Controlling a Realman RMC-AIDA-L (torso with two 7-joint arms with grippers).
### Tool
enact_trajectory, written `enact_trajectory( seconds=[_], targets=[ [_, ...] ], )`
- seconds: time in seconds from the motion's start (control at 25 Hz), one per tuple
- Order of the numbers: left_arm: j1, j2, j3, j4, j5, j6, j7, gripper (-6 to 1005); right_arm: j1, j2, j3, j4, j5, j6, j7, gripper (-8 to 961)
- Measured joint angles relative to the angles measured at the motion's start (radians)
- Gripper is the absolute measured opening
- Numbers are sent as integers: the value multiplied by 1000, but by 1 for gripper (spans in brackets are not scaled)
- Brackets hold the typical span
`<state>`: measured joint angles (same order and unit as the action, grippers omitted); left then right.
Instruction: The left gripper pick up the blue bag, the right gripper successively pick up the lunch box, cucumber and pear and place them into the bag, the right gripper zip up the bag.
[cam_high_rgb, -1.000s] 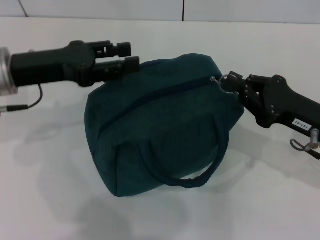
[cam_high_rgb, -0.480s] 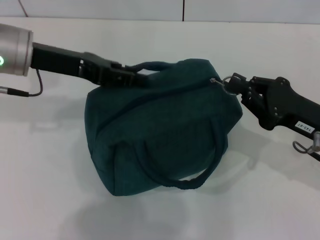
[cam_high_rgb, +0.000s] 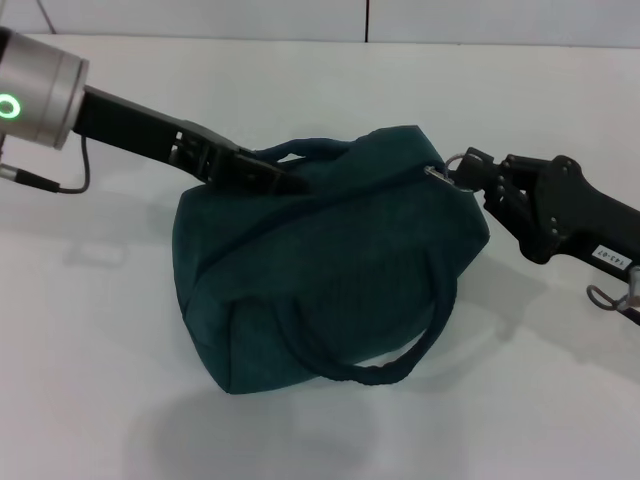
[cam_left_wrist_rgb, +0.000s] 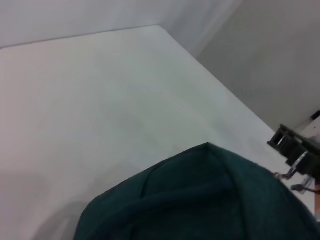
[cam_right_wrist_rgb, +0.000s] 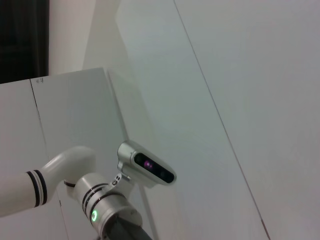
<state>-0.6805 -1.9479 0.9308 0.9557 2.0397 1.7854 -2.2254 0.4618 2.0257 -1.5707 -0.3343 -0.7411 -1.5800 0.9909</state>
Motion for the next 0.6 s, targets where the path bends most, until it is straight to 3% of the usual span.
enact_trajectory(
  seconds=[0.6],
  targets=[
    [-3, 1, -18, 22, -21, 45, -26, 496, -5, 1, 0, 0, -3, -15, -1, 11]
  ],
)
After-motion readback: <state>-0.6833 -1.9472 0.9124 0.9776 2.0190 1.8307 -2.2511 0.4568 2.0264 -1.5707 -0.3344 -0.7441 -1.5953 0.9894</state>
